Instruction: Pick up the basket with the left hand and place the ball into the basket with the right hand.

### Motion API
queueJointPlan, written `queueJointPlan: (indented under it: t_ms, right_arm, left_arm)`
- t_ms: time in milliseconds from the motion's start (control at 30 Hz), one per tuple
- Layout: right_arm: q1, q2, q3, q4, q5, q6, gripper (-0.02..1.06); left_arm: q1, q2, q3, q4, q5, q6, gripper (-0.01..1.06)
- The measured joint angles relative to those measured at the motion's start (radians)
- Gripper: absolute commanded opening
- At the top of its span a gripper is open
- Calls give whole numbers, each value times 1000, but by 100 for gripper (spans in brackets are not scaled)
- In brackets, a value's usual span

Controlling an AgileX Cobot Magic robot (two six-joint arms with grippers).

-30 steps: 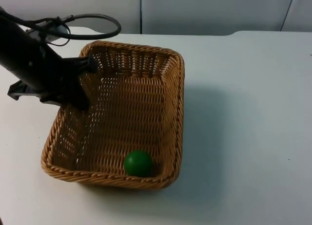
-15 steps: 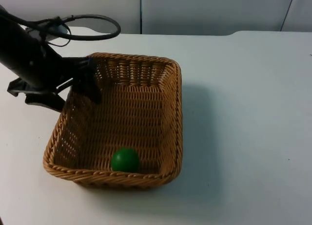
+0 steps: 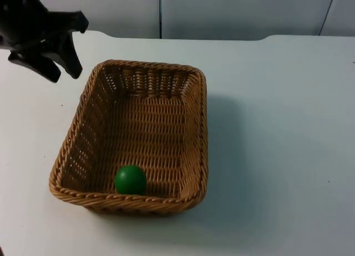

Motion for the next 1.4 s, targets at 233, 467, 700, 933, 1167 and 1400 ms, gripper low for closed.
queueJointPlan:
  t_ms: [233, 467, 700, 933, 1167, 1400]
  right_arm:
    - [0, 0, 0, 0, 0, -10, 0]
    - [0, 0, 0, -2, 0, -20, 0]
    - [0, 0, 0, 36, 0, -58, 0]
    - [0, 0, 0, 36, 0, -81, 0]
    - [0, 0, 0, 36, 0, -95, 0]
    - [0, 0, 0, 36, 0, -97, 0]
  left_arm:
    - [0, -142, -7, 11, 95, -1, 0]
    - [0, -388, 38, 20, 131, -1, 0]
    - [0, -819, 286, 43, 18, -1, 0]
    - [0, -1208, 491, 68, 9, -3, 0]
    - [0, -1587, 620, 270, 100, -115, 0]
    - [0, -1847, 643, 331, 126, -160, 0]
